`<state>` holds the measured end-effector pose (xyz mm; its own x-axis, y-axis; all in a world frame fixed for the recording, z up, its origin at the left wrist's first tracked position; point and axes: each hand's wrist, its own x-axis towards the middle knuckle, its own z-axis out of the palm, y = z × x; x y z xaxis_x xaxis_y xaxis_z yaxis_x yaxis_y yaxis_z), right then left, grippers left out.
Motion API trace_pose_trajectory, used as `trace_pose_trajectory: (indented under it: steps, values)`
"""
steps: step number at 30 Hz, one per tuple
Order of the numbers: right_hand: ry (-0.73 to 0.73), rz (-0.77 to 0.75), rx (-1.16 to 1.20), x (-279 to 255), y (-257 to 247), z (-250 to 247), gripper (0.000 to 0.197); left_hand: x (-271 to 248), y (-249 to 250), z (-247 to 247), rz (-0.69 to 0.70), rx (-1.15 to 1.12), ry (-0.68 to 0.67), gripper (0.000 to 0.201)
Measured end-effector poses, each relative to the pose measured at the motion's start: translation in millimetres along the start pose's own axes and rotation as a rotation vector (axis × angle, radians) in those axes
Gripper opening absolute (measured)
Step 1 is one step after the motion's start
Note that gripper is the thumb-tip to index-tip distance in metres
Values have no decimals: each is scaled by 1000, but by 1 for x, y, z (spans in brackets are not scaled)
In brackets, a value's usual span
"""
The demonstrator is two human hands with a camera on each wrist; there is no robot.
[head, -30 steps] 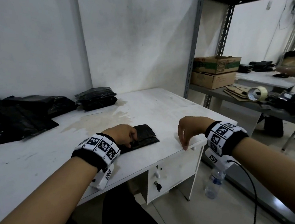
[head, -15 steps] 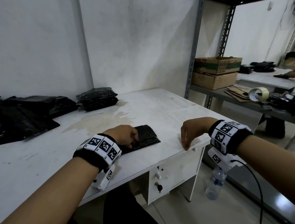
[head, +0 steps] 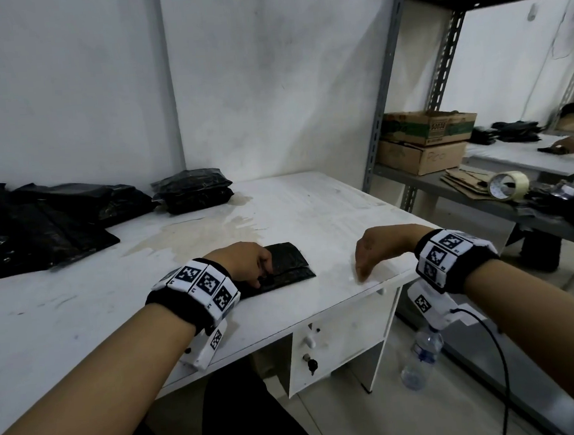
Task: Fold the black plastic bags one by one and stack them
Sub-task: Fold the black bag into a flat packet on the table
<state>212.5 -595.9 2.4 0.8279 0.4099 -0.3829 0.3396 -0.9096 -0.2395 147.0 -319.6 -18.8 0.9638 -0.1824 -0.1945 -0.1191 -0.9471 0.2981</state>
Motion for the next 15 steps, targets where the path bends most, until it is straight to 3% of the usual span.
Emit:
trace_pose_trajectory:
  steps: [8, 11, 15]
  values:
    - [-81, -47, 67, 3, -3, -1, 14, 0, 1, 0, 4, 3, 2, 35]
    - [-56, -81, 76, 3, -5, -3, 20, -1, 2, 0, 1, 6, -1, 35]
    - [-8, -120, -15, 7, -8, -1, 14, -1, 2, 0, 1, 7, 2, 35]
